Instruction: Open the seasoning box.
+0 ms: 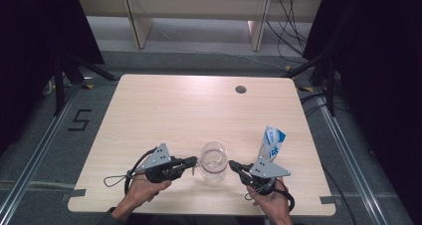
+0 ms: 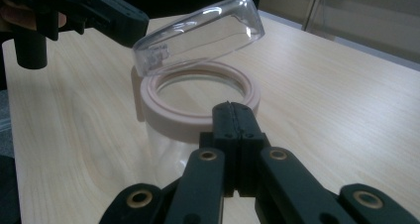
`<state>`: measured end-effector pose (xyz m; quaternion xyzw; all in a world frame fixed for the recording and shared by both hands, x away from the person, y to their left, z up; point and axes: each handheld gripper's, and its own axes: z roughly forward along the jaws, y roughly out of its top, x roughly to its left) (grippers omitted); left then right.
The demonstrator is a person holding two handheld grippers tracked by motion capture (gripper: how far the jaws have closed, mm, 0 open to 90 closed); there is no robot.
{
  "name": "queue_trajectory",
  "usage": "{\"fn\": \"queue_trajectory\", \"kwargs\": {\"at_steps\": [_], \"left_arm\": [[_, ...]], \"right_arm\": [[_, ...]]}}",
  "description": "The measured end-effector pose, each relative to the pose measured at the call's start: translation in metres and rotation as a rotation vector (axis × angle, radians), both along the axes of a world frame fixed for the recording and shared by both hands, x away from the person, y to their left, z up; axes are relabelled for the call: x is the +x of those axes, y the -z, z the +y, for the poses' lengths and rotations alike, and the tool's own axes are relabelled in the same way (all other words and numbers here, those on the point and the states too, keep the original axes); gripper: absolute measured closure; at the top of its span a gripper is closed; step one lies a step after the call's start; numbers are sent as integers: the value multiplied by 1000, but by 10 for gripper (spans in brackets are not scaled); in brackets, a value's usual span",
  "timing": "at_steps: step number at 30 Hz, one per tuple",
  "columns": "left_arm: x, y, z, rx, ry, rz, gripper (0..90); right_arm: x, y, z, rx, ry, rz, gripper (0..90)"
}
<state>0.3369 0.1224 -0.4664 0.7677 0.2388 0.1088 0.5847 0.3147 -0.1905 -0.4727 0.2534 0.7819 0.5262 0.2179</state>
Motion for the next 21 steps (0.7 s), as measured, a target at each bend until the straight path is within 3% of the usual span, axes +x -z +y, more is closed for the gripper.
{"fn": "queue_trajectory", "kwargs": {"at_steps": [3,6,12,13,14,16,18,19,21], "left_arm": [[0,0,0,3,4,-2,872],[0,0,0,2,3,-2,868],[0,0,0,4,4,-4,863],[0,0,1,6,1,-9,841],[0,0,1,1,-2,-4,811],[0,-2,4,-16,-9,0,728],[-1,-3,7,-36,-32,4,610],[-2,-3,9,-35,-41,-4,564],[-4,-3,12,-34,-48,-7,497]], "right_arm": [[0,-2,3,13,0,-4,900],[-1,-7,6,16,-12,24,900],[5,-13,12,-4,-31,-36,900],[4,-14,14,1,-29,-30,900],[5,-14,14,-2,-32,-54,900],[4,-15,15,12,-31,-31,900],[4,-17,15,9,-37,-30,900],[5,-18,16,7,-33,-53,900],[5,-19,16,13,-39,-43,900]]}}
